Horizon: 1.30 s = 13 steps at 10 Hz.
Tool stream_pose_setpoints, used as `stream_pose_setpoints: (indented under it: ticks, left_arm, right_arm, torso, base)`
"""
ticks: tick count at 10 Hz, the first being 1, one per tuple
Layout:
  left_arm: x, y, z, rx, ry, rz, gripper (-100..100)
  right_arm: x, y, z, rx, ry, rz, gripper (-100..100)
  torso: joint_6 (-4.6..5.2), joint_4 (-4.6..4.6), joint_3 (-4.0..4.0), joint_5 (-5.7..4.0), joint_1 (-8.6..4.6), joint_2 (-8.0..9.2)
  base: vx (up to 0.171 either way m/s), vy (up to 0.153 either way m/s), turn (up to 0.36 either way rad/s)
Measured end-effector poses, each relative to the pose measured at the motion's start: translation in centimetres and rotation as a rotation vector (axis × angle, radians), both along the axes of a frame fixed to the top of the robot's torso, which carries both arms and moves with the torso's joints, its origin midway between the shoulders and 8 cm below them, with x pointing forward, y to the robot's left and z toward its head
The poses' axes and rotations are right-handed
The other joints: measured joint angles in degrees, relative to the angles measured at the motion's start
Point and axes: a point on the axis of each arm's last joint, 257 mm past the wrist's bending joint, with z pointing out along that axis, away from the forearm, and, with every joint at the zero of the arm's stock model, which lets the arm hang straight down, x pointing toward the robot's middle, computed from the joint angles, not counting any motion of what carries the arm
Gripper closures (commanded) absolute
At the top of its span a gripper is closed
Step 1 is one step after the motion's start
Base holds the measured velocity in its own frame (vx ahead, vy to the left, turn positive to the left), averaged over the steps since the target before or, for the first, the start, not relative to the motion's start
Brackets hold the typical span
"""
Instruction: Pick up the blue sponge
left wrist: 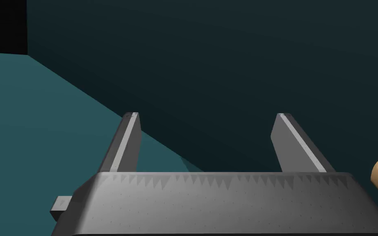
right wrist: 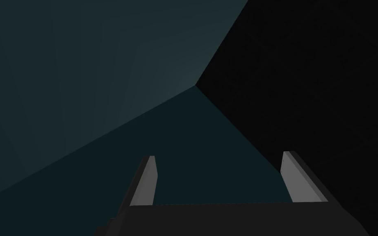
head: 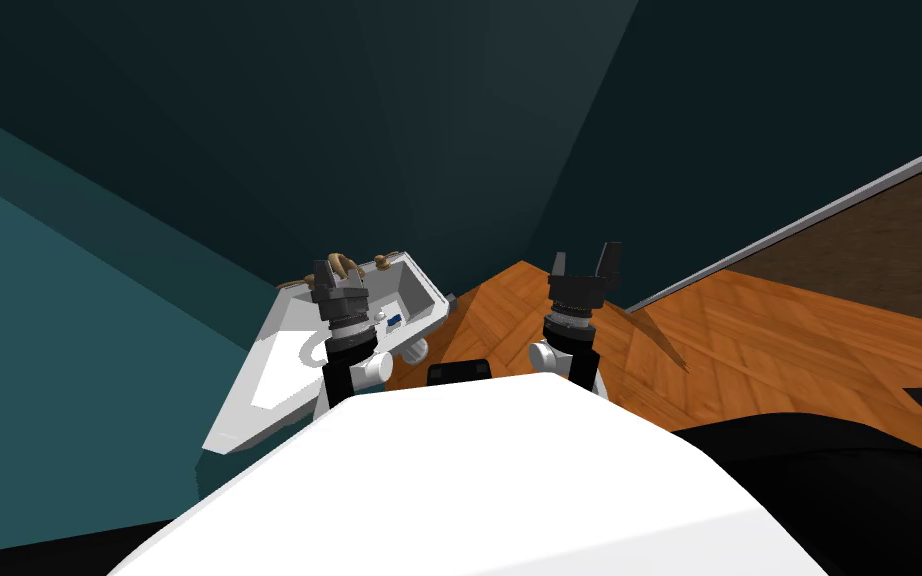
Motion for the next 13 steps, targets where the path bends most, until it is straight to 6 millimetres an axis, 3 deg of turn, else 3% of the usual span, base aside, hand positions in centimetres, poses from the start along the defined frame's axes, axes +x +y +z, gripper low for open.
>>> stream_pose_setpoints:
  ticks: [6, 13]
  left_arm:
    - [2.3, -0.2, -2.1, 0.071, 0.128, -0.065, -100]
    - [5.1, 1.3, -5.4, 0.055, 0.293, -0.09, -100]
  right_arm:
    - [0.0, 0.0, 0.0, 0.0, 0.0, 0.0, 0]
    - [0.0, 0.0, 0.0, 0.0, 0.0, 0.0, 0]
  torso:
    - [0.0, -0.02, -0.06, -0.01, -0.03, -0.1]
    - [0.0, -0.02, -0.04, -0.01, -0.05, -0.07]
  base:
    - [0.022, -0.012, 0.02]
    - [0.021, -0.016, 0.023]
